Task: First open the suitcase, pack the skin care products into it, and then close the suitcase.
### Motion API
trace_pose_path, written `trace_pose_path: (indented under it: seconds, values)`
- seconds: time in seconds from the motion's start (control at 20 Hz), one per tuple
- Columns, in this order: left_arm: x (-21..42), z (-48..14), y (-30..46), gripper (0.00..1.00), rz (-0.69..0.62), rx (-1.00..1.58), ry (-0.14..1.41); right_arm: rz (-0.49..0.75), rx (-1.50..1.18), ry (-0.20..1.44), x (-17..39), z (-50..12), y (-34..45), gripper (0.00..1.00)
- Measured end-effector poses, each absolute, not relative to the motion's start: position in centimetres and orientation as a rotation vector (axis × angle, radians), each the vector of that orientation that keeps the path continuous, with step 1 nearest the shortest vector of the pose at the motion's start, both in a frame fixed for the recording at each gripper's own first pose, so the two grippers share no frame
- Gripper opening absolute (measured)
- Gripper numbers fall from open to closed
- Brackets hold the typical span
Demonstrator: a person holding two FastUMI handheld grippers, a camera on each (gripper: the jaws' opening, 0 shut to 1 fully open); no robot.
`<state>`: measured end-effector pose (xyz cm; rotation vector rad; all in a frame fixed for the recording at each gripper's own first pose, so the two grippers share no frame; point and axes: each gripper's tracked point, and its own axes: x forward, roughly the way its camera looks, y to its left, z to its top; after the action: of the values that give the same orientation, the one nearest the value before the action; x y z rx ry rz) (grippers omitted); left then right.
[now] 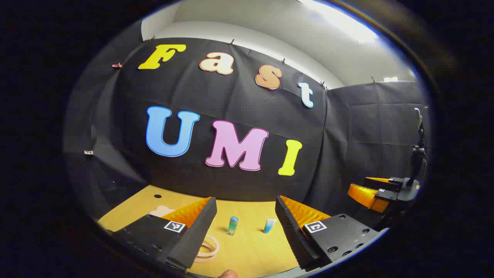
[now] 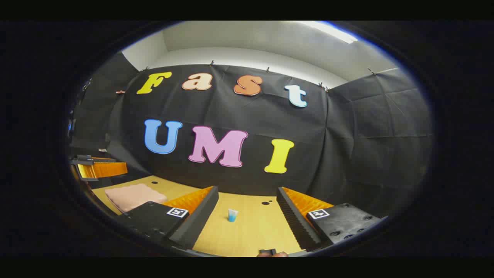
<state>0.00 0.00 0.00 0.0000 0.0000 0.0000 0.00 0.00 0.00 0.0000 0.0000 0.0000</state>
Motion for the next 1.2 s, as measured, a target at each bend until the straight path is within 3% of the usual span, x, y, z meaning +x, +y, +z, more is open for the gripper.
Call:
trace_pose_path:
  seconds: [1.2]
  values:
    - [-0.5,-0.5,1.7,0.96,0.032,0.113,-0.002,0.039,0.045,0.016,1.3,-0.8,2.0,0.96]
